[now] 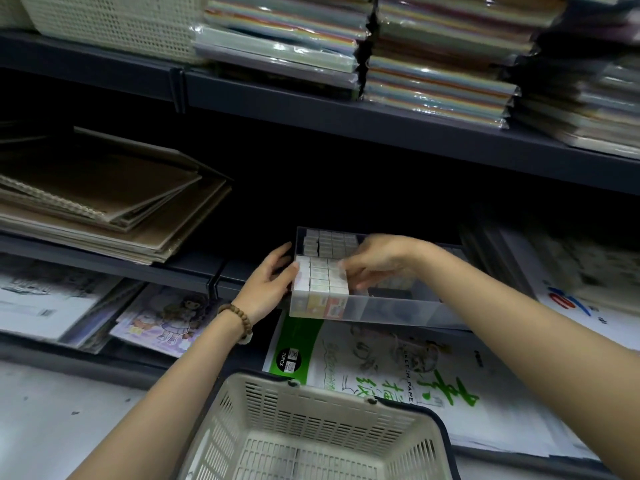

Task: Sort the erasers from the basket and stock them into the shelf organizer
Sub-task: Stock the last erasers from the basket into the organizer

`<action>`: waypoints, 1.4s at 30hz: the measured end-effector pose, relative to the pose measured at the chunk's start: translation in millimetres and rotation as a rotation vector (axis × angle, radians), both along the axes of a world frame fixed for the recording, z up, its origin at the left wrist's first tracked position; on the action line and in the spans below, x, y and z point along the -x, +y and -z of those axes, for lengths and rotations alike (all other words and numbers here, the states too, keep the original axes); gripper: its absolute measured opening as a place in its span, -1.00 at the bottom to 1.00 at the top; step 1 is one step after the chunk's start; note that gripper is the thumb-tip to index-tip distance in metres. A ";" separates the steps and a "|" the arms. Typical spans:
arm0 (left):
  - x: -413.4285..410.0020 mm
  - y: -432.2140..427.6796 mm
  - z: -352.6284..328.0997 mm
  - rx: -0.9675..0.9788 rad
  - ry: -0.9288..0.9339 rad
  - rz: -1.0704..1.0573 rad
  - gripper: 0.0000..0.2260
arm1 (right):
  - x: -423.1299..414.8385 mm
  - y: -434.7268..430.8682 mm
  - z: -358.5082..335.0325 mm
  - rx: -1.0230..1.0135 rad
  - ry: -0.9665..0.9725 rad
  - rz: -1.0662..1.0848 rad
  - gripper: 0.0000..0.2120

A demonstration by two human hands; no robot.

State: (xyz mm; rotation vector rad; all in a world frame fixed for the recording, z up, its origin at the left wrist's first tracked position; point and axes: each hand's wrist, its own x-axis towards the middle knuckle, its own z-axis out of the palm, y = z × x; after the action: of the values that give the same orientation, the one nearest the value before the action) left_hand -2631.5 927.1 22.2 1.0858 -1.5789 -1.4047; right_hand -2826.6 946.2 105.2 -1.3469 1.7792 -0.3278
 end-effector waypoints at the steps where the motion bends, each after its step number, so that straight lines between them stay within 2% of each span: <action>1: -1.4 -6.3 -3.3 0.039 -0.042 -0.012 -0.59 | 5.1 -1.3 -2.3 0.052 -0.030 0.026 -0.65; 3: -1.1 -19.2 -9.1 0.085 -0.144 -0.015 -0.61 | 14.7 -2.8 -6.3 0.213 -0.072 0.088 -0.70; 5: 2.8 -30.8 -11.7 0.051 -0.181 -0.007 -0.58 | 22.6 -1.9 -7.3 0.378 -0.011 0.115 -0.71; 9: 19.3 -49.4 -11.3 -0.012 -0.201 -0.017 -0.56 | 36.1 22.4 9.9 0.531 -0.072 0.195 -0.76; 13: 34.2 -55.2 -1.3 -0.113 -0.134 -0.063 -0.55 | 48.3 67.7 33.7 0.537 -0.256 0.325 -0.92; 17: 33.3 -55.9 10.2 -0.079 -0.158 -0.099 -0.58 | 46.4 98.2 43.4 0.538 -0.388 0.440 -0.85; 19: 31.5 -53.7 12.3 -0.046 -0.169 -0.106 -0.61 | 41.2 106.2 47.8 0.477 -0.455 0.468 -0.84; 21: 29.2 -47.0 12.1 -0.018 -0.173 -0.118 -0.63 | 32.2 111.2 51.3 0.389 -0.512 0.478 -0.77; 25: 20.0 -27.7 12.9 0.013 -0.182 -0.165 -0.61 | 18.5 115.9 57.0 0.411 -0.429 0.461 -0.44; 31: 3.6 11.2 16.8 0.073 -0.193 -0.283 -0.64 | 10.7 119.6 60.8 0.438 -0.355 0.390 -0.09; 34: 1.8 30.4 22.9 0.070 -0.249 -0.356 -0.51 | 9.8 118.9 62.8 0.429 -0.389 0.342 0.12; 38: 12.4 67.8 18.5 0.044 -0.245 -0.384 -0.56 | 3.8 113.8 61.1 0.432 -0.474 0.262 0.18; 42: 12.7 92.9 16.9 0.065 -0.228 -0.238 -0.57 | 14.0 109.0 62.4 0.470 -0.494 0.292 0.08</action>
State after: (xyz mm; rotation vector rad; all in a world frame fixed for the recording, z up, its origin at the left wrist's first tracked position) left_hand -2644.3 1020.0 5.3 1.3834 -1.5795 -1.0953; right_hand -2840.7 1055.2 42.8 -1.1682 1.5170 -1.1915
